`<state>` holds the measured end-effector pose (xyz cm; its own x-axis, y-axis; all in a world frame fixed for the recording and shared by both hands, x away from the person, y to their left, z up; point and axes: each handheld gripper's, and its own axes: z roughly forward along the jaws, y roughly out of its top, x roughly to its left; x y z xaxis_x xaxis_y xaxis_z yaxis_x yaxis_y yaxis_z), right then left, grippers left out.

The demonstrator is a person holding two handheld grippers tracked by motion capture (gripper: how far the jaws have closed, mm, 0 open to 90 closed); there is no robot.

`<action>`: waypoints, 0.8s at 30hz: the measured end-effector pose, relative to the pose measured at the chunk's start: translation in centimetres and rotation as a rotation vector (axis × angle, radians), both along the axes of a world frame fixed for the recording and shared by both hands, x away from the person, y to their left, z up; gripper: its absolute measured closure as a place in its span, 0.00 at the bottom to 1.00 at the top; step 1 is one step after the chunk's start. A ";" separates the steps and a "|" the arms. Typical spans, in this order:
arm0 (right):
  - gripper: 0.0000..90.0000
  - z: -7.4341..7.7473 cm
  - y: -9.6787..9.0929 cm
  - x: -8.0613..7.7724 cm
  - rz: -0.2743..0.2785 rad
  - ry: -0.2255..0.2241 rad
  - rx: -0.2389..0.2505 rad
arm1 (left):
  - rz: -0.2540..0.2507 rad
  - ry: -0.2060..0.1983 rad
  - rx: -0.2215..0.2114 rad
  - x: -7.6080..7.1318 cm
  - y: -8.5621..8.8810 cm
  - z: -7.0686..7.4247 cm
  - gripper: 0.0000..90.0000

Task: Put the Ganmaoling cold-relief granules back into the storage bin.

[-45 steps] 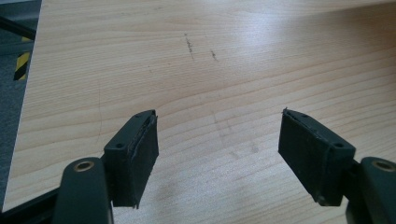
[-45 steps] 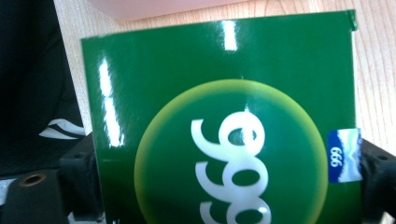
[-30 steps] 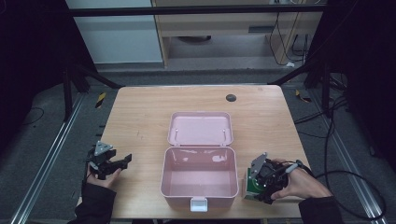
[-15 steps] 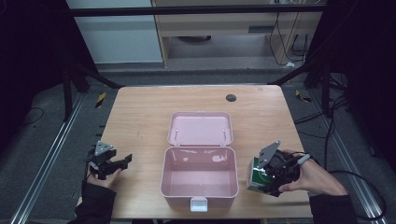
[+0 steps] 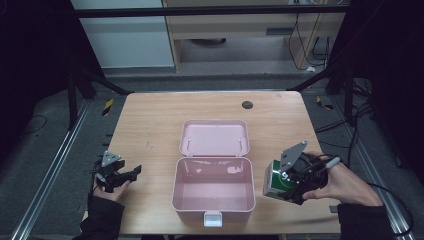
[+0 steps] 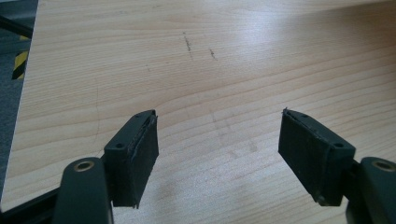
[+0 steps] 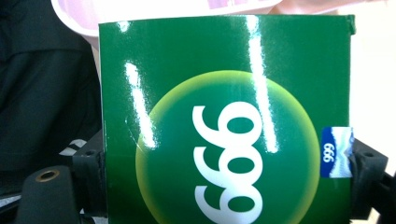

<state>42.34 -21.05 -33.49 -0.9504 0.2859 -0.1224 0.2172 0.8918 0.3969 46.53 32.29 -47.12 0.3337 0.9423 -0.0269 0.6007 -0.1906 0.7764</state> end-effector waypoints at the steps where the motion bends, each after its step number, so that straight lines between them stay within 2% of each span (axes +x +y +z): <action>1: 0.18 0.3 0.1 0.0 0.001 -0.003 0.001 | 0.000 0.001 0.000 0.0 0.0 0.0 0.31; 15: 0.18 3.8 1.7 0.3 0.026 -0.040 -0.003 | -0.003 0.006 0.004 0.0 0.0 -0.1 0.31; 24: 0.18 5.2 3.5 0.4 0.068 -0.054 -0.010 | -0.002 0.006 0.004 0.1 0.1 -0.1 0.31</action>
